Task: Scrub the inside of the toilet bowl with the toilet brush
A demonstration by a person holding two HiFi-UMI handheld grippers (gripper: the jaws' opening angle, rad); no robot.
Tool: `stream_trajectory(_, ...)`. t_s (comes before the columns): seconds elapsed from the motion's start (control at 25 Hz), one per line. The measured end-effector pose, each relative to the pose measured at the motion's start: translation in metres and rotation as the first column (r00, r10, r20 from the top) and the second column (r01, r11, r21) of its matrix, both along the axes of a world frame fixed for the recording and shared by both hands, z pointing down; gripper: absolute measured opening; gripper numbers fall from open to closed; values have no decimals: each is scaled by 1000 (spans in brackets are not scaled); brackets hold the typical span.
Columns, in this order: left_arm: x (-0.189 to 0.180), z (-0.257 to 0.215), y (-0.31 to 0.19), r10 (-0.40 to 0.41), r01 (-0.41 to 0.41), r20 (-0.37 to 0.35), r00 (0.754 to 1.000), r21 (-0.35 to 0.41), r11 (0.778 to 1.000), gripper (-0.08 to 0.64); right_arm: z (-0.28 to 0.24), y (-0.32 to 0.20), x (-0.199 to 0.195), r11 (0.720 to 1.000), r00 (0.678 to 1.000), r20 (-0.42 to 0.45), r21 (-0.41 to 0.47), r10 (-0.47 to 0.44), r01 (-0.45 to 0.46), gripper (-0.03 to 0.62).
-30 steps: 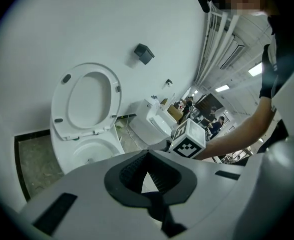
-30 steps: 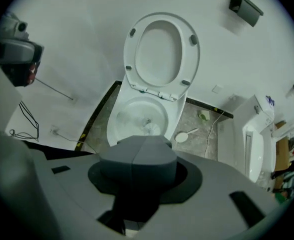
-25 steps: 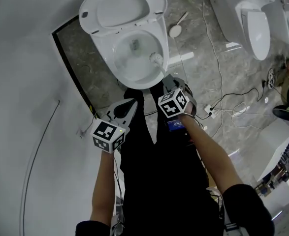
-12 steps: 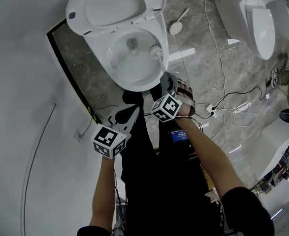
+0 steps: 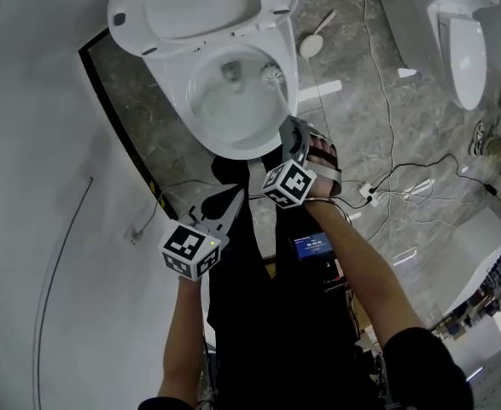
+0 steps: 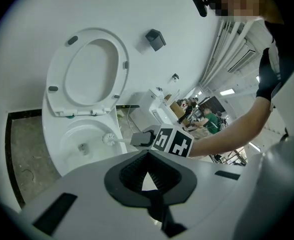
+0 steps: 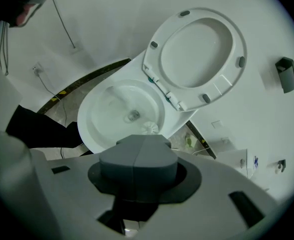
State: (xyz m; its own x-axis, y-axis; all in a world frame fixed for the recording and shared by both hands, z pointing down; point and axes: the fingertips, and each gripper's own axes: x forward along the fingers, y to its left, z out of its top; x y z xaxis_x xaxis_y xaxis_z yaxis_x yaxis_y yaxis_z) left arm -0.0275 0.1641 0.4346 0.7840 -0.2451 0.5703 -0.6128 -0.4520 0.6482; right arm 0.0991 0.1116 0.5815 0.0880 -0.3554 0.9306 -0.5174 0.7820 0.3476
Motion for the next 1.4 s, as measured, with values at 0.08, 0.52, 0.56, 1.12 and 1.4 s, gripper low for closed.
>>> stream_trajectory(0.08,1,2,4,13,-13,6,1000,-1,1000,11,2,-5,-1,1000,1000,-7,9,-4,4,156)
stream_trajectory(0.52,-13,3,13,33,-32,30,999,-9,999,11,11,-38,-12,998,1000,4,57,-25,25,156)
stream_trajectory(0.56,-16,4,13,33,-32,32,999,-12,999,11,11,-41,-15,998,1000,11,59,-23,22,156)
stream_trajectory(1.12,-35,4,13,13,-12,41,999,-13,1000,11,22,-81,-64,997,994,88,42,-65,62,158)
stream_trajectory(1.4,-51,7,16,-11,13,52,999,-29,999,11,20,-86,-75,999,991,129,21,-28,26,158)
